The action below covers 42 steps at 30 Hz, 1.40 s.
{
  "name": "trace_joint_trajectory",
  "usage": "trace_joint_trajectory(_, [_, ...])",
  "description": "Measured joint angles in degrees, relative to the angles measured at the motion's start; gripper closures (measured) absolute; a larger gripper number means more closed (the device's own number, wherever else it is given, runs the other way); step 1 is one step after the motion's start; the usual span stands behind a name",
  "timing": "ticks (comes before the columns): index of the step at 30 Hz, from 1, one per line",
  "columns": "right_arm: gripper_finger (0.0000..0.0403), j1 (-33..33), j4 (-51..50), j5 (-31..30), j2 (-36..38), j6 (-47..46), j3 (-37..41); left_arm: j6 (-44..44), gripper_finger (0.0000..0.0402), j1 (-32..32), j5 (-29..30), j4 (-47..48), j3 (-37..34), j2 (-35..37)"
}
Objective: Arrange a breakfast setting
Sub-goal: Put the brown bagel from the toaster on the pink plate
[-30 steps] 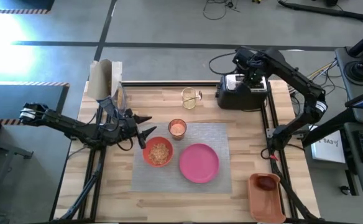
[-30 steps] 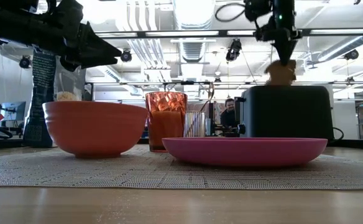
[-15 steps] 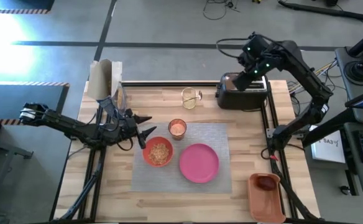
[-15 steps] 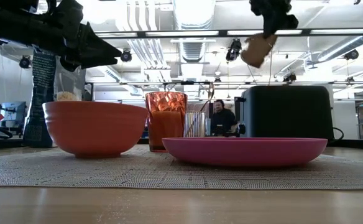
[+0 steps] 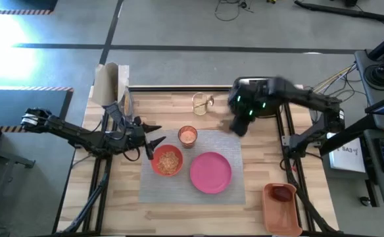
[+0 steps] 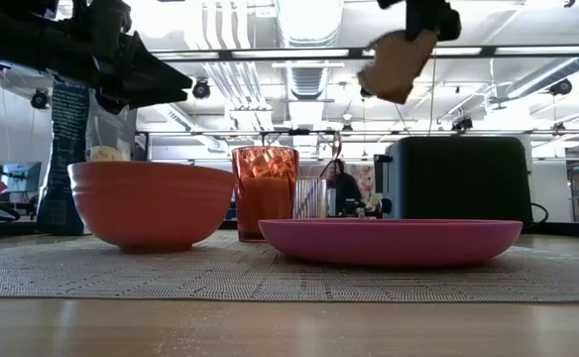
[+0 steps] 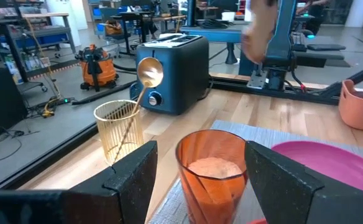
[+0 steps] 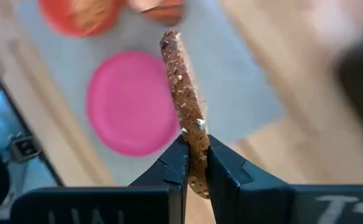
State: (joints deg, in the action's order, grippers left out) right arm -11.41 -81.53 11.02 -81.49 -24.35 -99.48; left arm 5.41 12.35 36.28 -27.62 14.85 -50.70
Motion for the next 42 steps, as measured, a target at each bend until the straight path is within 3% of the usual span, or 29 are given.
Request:
trace_joint_trajectory(6, [0.0369,11.6,11.2,-0.4,0.0,-5.3,7.8,0.0,0.0178,0.0,-1.9,0.2,0.0,0.0])
trace_joint_trajectory(14, [0.0369,19.1,27.5,-2.0,0.0,-12.8,20.3,0.4,0.0178,0.0,-9.8,0.3,0.0,0.0])
trace_joint_trajectory(26, [0.0369,20.9,46.1,1.2,0.0,-19.7,32.3,1.1,0.0178,0.0,-12.4,0.4,0.0,0.0])
trace_joint_trajectory(33, [0.0369,20.9,47.5,1.5,0.0,-26.0,37.7,1.1,0.0178,0.0,-12.5,0.4,0.0,0.0])
trace_joint_trajectory(42, [0.0347,20.9,52.6,3.1,0.0,-26.1,41.1,1.1,0.0178,0.0,-12.5,0.4,0.0,0.0])
